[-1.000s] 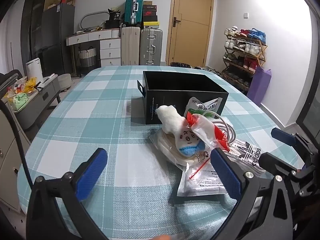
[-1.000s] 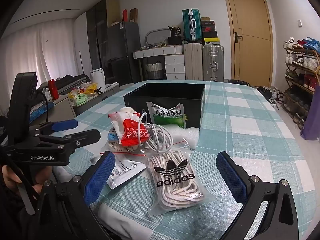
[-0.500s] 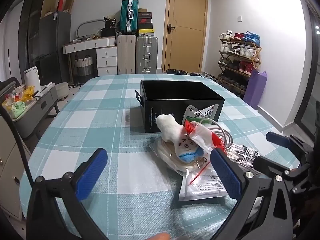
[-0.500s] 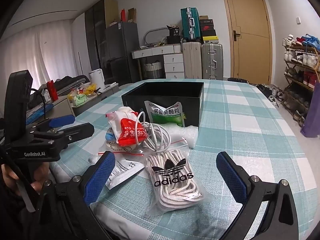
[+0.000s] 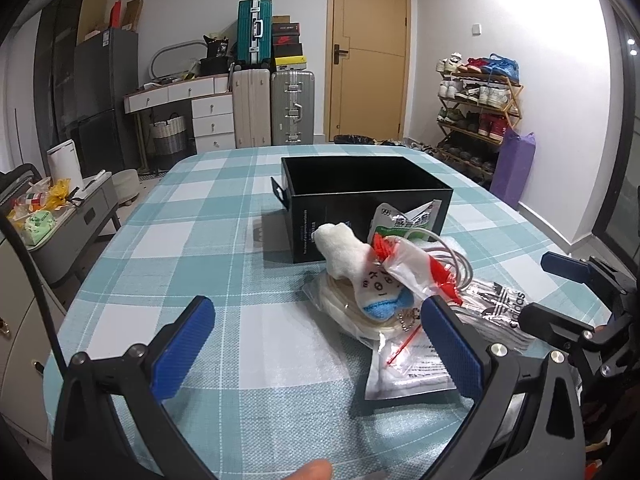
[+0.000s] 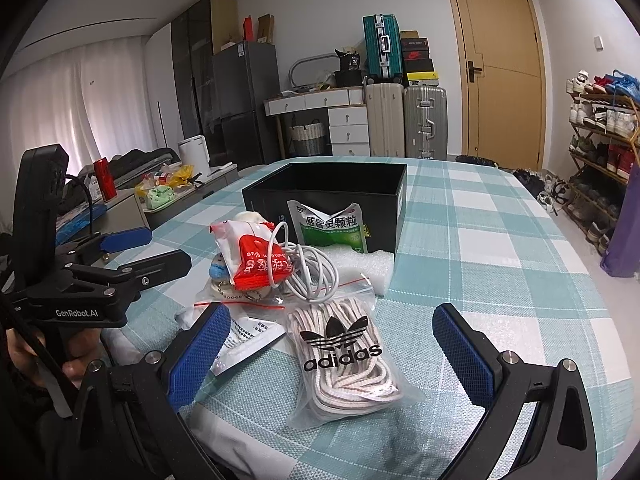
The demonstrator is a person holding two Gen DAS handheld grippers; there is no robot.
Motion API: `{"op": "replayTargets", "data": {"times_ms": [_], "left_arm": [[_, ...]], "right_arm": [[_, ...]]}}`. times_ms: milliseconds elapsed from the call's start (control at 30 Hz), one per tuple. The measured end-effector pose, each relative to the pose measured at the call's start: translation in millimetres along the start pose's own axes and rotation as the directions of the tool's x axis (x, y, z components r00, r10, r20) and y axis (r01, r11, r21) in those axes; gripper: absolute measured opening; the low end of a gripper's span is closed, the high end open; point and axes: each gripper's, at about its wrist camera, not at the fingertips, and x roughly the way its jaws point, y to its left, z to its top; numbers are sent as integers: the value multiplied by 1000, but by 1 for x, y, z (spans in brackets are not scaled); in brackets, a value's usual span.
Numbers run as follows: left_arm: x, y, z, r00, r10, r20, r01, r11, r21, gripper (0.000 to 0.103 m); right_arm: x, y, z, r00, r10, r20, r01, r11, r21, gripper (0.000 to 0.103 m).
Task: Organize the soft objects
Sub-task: 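Move both tools toward the pile of bagged items beside the black box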
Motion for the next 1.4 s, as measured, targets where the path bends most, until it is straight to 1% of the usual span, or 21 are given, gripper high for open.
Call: {"op": "replayTargets", "data": {"times_ms": [567,767,1167,1400], "left_arm": [[-2,-5,-3,1000,-13,-7,13,999,29,103],[-3,-6,-4,1000,-15,-19,15,1000,26,103],[-3,-6,-4,1000,-10,-22,11,1000,29,103],[-2,-7,-4,1000,-12,-22,13,999,30,103]], "right_arm": [[2,-2,-2,1000,-11,-21,11,1000,-8,103],[3,-4,-2,999,-13,-29,13,1000,-5,103],[7,-5,-4,998,-16,-55,14,999,-32,103],[8,-7,-6,998,-22,-58,21,999,-25,103]]}}
